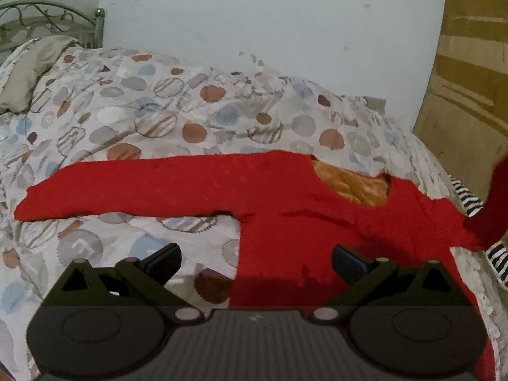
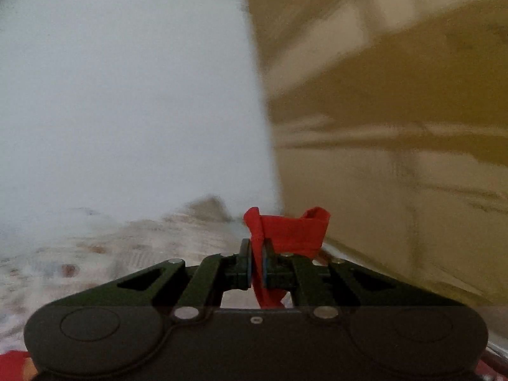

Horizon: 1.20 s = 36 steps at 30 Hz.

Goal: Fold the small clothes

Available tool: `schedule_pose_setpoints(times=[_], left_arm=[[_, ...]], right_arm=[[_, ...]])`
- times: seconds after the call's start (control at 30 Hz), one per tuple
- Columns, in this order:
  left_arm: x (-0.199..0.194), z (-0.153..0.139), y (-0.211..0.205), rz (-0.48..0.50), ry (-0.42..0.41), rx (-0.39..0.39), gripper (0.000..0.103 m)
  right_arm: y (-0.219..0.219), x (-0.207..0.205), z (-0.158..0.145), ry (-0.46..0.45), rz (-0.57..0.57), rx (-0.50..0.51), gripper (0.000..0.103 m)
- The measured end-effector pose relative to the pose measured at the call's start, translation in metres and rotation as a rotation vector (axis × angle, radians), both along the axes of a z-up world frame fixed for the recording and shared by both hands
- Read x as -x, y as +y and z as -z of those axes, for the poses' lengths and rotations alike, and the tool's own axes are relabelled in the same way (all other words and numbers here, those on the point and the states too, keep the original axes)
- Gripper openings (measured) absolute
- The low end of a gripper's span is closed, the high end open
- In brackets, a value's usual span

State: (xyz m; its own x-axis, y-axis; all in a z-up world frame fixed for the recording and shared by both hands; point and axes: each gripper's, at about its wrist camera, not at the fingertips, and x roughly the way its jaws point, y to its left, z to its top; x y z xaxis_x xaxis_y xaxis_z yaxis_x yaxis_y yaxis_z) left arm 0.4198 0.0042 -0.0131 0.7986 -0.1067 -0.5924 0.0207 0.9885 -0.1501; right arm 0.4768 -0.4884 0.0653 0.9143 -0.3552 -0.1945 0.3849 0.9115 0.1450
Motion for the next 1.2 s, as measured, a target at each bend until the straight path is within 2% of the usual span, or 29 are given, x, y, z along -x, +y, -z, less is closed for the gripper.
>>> schedule_pose_setpoints(times=[0.13, 0.27, 0.4, 0.5, 0.63, 0.77, 0.83, 0.9, 0.93, 1.0, 1.1, 1.2], left_arm=[[0.007, -0.007, 0.012, -0.031, -0.008, 0.018, 0.103], [0.014, -0.01, 0.022, -0.052, -0.007, 0.047, 0.103], [0.018, -0.009, 0.032, -0.072, -0.001, 0.062, 0.103], [0.019, -0.007, 0.036, -0.083, -0.003, 0.065, 0.103], [0.019, -0.004, 0.036, -0.089, -0.002, 0.063, 0.102], [0.013, 0.003, 0.029, -0.088, 0.0, 0.076, 0.102], [0.008, 0.005, 0.024, -0.083, 0.001, 0.088, 0.102], [0.002, 0.008, 0.018, -0.069, -0.002, 0.098, 0.102], [-0.001, 0.009, 0.013, -0.06, -0.004, 0.1, 0.102], [-0.007, 0.012, 0.005, -0.04, -0.009, 0.105, 0.102], [-0.017, 0.016, -0.008, 0.003, -0.016, 0.127, 0.102], [-0.03, 0.021, -0.023, 0.046, -0.025, 0.154, 0.103]], right_arm=[[0.078, -0.007, -0.018, -0.017, -0.18, 0.024, 0.005], [0.15, -0.014, -0.007, 0.01, -0.32, -0.038, 0.005], [0.215, -0.01, 0.025, 0.055, -0.413, -0.005, 0.005], [0.251, -0.008, 0.058, 0.143, -0.47, 0.014, 0.005], [0.275, 0.002, 0.092, 0.249, -0.515, 0.04, 0.005], [0.296, 0.013, 0.118, 0.352, -0.593, 0.111, 0.009], [0.296, 0.025, 0.125, 0.384, -0.642, 0.144, 0.019], [0.294, 0.034, 0.127, 0.4, -0.686, 0.168, 0.043], [0.291, 0.042, 0.127, 0.397, -0.7, 0.174, 0.05], [0.278, 0.056, 0.123, 0.382, -0.714, 0.188, 0.071], [0.248, 0.071, 0.12, 0.365, -0.685, 0.182, 0.085], [0.21, 0.08, 0.121, 0.36, -0.586, 0.188, 0.096]])
